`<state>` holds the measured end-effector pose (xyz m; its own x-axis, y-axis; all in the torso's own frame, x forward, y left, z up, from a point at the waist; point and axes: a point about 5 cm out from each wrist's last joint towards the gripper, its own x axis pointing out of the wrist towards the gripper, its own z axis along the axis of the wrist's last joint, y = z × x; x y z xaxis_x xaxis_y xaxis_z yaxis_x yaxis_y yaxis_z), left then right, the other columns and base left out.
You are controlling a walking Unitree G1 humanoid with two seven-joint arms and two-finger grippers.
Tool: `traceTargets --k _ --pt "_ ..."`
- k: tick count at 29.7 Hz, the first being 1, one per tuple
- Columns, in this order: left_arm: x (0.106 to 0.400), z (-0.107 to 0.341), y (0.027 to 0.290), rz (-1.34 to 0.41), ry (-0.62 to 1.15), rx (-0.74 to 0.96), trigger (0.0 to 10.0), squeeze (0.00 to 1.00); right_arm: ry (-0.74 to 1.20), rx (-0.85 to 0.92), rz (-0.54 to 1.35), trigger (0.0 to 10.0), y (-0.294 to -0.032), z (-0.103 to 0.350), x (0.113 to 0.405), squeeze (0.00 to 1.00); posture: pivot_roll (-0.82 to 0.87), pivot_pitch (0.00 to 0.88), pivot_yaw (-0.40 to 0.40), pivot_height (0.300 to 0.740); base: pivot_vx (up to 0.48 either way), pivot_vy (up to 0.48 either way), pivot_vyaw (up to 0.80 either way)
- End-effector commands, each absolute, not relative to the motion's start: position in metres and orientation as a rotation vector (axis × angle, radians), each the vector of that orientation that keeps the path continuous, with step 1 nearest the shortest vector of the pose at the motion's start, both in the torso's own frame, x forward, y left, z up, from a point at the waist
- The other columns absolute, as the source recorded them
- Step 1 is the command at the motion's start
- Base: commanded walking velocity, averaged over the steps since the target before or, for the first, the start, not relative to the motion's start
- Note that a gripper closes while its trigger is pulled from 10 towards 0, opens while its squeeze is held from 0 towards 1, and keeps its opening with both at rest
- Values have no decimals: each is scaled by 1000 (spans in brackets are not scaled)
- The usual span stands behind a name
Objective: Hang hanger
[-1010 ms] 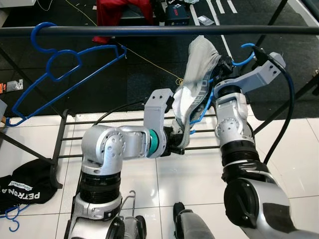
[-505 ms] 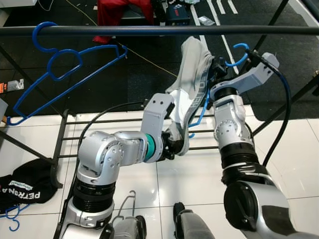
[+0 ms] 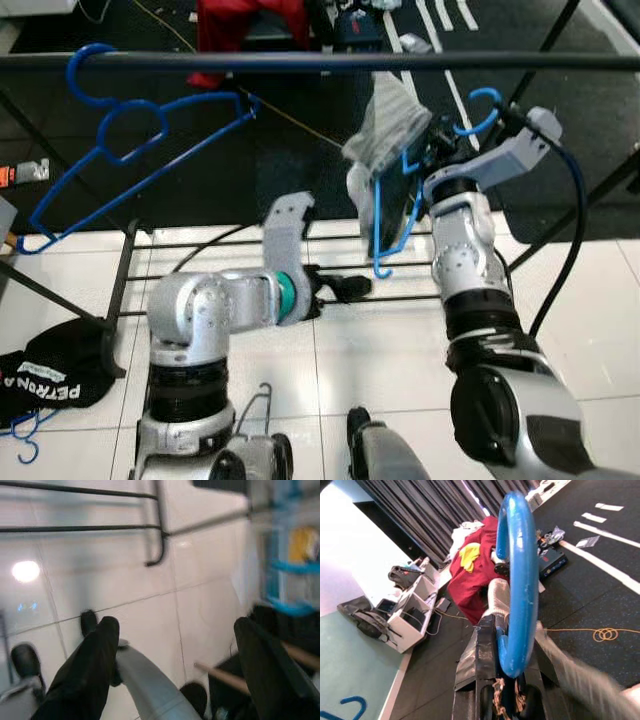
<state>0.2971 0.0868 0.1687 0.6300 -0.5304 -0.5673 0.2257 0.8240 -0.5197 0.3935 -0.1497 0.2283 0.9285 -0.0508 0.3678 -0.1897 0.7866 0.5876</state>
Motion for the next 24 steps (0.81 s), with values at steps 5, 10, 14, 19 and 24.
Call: traceTargets --k 5,10,14,19,24 --pt "295 158 84 -420 785 -400 10000 0 -378 657 83 10000 -152 224 391 0 -35 197 61 740 0 0 0" --pt "299 163 92 -385 660 -186 10000 0 -365 611 111 10000 -152 216 386 0 -39 193 64 740 0 0 0" --pt "308 174 105 -358 403 35 10000 0 -384 520 171 10000 -162 199 369 0 -44 188 67 740 0 0 0" --pt "314 180 119 -338 282 154 10000 0 -404 410 276 10000 -165 189 352 0 -44 182 71 740 0 0 0" --pt "318 190 137 -356 154 287 10000 0 -416 259 488 10000 -159 179 330 0 -47 173 74 740 0 0 0"
